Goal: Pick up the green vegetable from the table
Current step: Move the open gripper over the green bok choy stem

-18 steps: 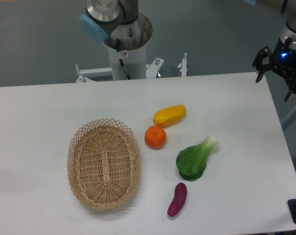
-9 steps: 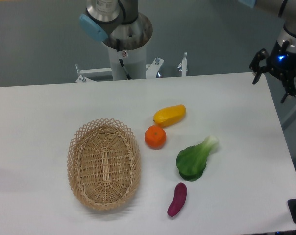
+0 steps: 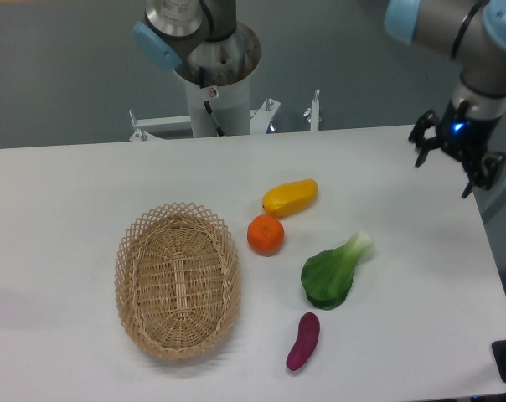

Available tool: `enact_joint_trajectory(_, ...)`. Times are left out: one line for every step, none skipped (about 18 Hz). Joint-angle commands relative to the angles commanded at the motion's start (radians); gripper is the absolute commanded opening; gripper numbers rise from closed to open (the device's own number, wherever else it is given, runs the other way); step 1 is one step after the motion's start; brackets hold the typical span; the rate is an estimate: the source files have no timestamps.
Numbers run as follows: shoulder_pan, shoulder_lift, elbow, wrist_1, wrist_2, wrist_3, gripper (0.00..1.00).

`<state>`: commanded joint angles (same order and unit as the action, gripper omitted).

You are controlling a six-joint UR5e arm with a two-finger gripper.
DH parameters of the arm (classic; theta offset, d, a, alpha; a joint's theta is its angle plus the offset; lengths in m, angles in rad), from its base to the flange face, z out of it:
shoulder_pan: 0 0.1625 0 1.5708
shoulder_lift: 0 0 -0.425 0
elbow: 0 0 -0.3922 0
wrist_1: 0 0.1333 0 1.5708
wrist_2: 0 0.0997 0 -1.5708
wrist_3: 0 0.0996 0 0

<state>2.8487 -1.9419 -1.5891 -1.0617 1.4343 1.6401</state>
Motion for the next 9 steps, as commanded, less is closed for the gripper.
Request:
enact_joint_trajectory(-0.021, -0.014, -0.011, 0.018, 0.002, -0.038, 1.0)
enact_joint_trajectory(-0.04, -0.026, -0.021, 0.034, 0.002, -0.071, 1.0)
enact_joint_trajectory(-0.045, -0.034, -0.026, 0.049, 0.002, -0.089, 1.0)
enact_joint_trajectory(-0.048, -0.041, -0.034, 0.054, 0.002, -0.097, 1.0)
enact_joint_trajectory(-0.049, -0.045, -0.055, 0.063, 0.002, -0.102, 1.0)
enact_joint_trajectory(-0.058, -0.046, -0.081, 0.078, 0.002, -0.102, 1.0)
enact_joint_trajectory(-0.064, -0.045, -0.103, 0.112, 0.002, -0.103, 1.0)
enact_joint_trajectory(-0.069, -0.045, -0.124, 0.144, 0.002, -0.106, 1.0)
enact_joint_trajectory(-0.071, -0.046, -0.146, 0.173, 0.002, -0.105, 1.0)
